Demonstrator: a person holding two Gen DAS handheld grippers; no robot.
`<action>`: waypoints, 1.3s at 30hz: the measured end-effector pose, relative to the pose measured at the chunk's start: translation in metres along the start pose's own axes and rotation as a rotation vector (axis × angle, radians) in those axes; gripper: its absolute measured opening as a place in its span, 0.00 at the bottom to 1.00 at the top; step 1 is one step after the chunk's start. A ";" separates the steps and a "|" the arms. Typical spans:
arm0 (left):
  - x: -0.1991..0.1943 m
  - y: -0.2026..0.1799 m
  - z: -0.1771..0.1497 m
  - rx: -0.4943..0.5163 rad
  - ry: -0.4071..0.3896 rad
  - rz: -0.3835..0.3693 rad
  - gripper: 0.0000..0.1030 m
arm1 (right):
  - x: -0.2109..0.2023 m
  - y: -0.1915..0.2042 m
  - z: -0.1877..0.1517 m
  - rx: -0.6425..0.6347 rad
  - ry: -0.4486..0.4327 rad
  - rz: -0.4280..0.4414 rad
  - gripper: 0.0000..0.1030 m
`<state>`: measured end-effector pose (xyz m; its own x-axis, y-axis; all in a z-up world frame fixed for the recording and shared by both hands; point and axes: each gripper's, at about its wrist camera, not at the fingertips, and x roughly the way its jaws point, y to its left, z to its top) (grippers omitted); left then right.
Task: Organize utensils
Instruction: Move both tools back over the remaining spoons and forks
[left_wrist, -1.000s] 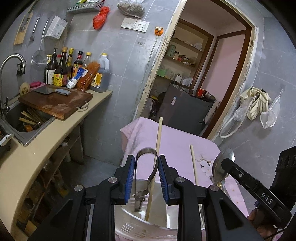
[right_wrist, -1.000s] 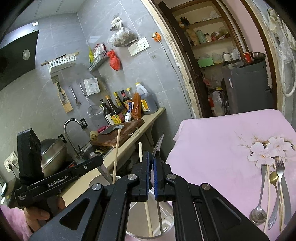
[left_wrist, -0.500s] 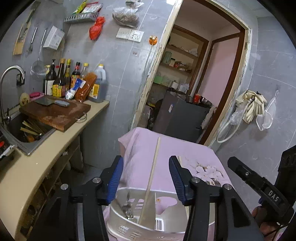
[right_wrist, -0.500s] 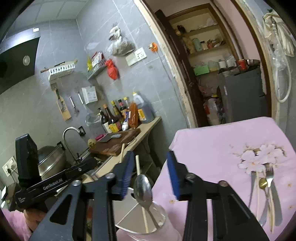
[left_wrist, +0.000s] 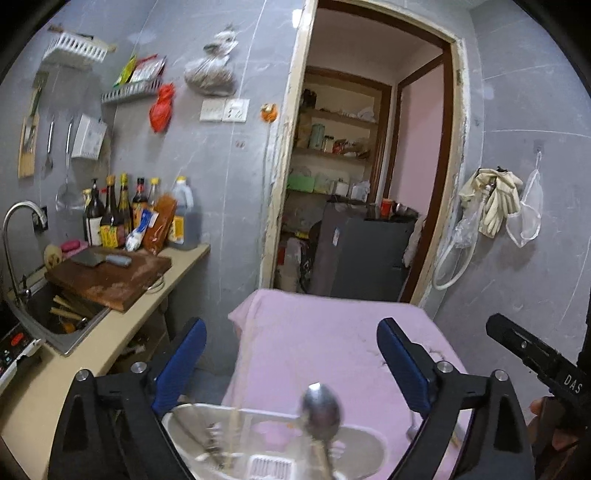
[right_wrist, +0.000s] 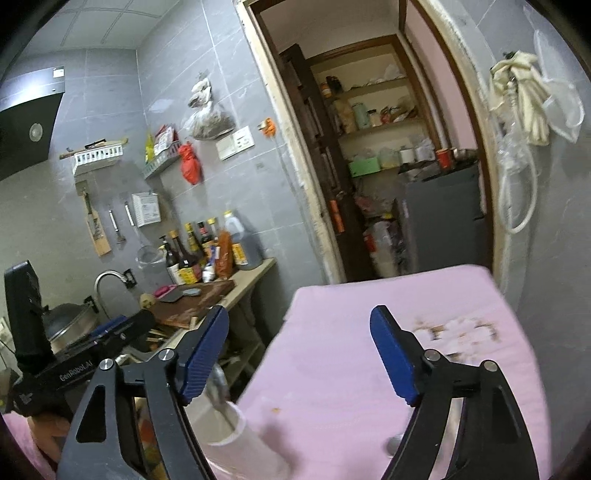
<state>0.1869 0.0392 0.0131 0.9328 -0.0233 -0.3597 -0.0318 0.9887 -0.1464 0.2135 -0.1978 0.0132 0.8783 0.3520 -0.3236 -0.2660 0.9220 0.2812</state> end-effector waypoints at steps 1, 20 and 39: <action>-0.001 -0.007 0.000 0.001 -0.008 0.001 0.95 | -0.005 -0.005 0.003 -0.008 -0.003 -0.014 0.75; 0.030 -0.156 -0.026 0.055 -0.016 -0.034 1.00 | -0.058 -0.140 0.043 -0.093 -0.040 -0.215 0.99; 0.121 -0.181 -0.092 0.024 0.335 0.015 0.94 | 0.020 -0.250 -0.030 0.072 0.236 -0.125 0.99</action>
<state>0.2724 -0.1566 -0.0889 0.7622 -0.0518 -0.6453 -0.0325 0.9925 -0.1179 0.2854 -0.4163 -0.0911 0.7833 0.2720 -0.5590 -0.1249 0.9497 0.2871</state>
